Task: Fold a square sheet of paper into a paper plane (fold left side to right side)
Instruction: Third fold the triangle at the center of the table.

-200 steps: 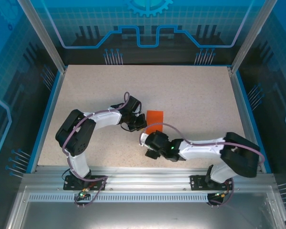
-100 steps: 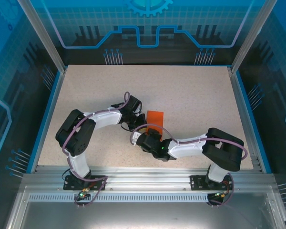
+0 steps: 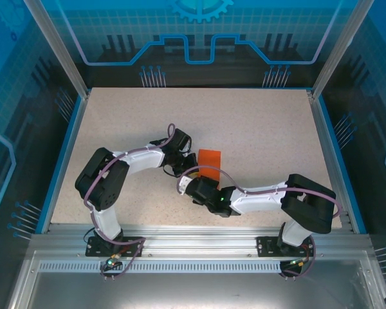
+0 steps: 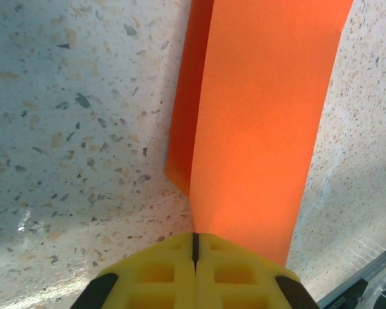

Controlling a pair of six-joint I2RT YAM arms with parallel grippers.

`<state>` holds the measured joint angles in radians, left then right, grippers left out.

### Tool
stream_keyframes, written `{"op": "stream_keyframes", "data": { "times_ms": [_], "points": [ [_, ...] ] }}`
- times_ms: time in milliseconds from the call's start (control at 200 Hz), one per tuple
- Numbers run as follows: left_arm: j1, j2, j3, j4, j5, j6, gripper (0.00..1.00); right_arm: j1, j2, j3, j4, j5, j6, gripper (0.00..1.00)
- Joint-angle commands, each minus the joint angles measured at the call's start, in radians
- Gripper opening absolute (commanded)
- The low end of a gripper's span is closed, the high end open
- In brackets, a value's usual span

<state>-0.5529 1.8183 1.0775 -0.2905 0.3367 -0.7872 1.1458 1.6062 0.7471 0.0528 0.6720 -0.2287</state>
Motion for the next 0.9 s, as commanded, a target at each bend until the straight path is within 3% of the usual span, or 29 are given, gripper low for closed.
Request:
{"op": "stream_keyframes", "data": {
  "times_ms": [0, 200, 340, 490, 655, 895],
  "points": [
    [-0.006, -0.019, 0.027, -0.035, -0.019, 0.008, 0.12, 0.010, -0.020, -0.013, -0.037, -0.038, 0.035, 0.00],
    [0.022, -0.107, 0.016, -0.098, -0.039, 0.060, 0.38, -0.007, -0.032, -0.044, -0.059, -0.088, 0.105, 0.00],
    [0.066, -0.178, -0.003, -0.125, -0.037, 0.085, 0.45, -0.020, -0.032, -0.055, -0.058, -0.105, 0.125, 0.00],
    [0.075, -0.151, 0.061, -0.123, 0.001, 0.116, 0.38, -0.025, -0.034, -0.064, -0.052, -0.119, 0.139, 0.00],
    [0.052, 0.006, 0.191, -0.100, 0.085, 0.150, 0.29, -0.029, -0.034, -0.065, -0.050, -0.123, 0.150, 0.00],
    [0.004, 0.244, 0.405, -0.147, 0.095, 0.187, 0.23, -0.035, -0.029, -0.062, -0.051, -0.137, 0.162, 0.00]
  ]
}}
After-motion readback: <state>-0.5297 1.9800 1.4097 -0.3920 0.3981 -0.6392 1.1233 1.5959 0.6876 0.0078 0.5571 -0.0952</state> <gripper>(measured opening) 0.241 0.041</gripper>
